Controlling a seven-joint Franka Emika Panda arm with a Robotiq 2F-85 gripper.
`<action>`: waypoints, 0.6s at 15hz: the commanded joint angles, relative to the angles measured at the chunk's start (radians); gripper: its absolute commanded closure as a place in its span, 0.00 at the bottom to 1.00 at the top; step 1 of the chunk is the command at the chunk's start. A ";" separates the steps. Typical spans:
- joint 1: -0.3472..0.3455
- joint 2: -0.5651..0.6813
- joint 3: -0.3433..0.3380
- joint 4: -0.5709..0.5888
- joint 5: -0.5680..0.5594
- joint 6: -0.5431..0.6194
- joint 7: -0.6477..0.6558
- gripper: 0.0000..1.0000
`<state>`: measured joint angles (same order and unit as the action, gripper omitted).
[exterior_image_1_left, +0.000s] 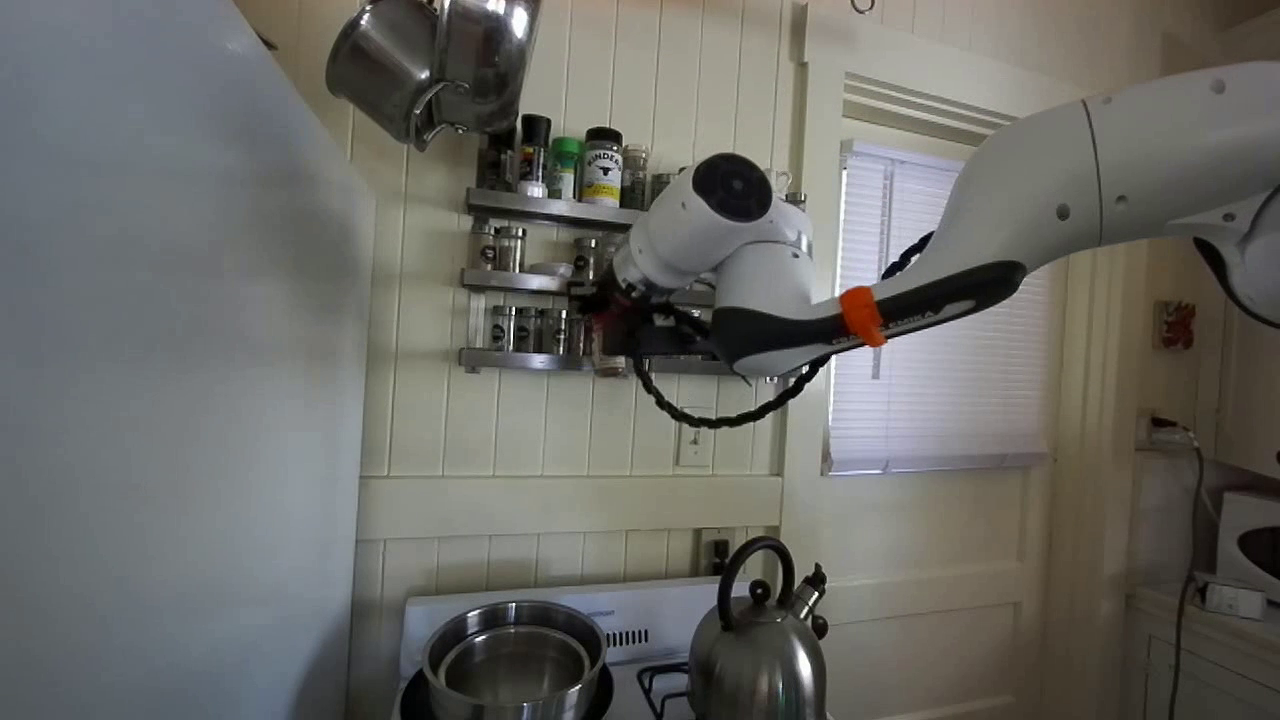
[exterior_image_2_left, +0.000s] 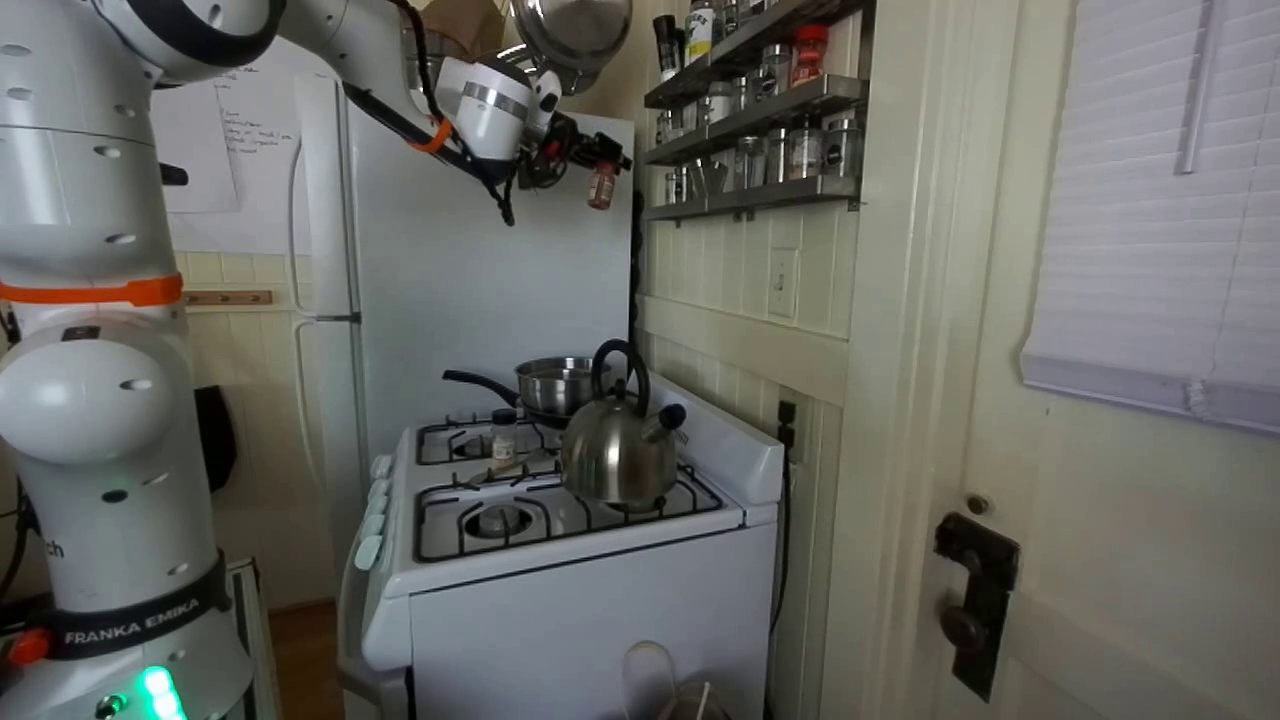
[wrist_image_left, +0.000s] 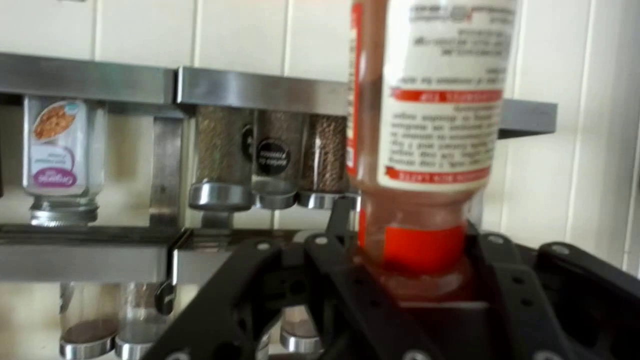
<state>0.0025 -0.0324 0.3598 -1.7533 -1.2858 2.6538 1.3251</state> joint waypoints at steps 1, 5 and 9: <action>0.021 0.009 0.028 -0.087 -0.146 0.036 0.178 0.79; 0.043 0.041 0.056 -0.137 -0.378 0.107 0.380 0.79; 0.039 0.050 0.057 -0.172 -0.450 0.226 0.491 0.79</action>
<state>0.0506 0.0253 0.4238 -1.9012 -1.7007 2.7771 1.7430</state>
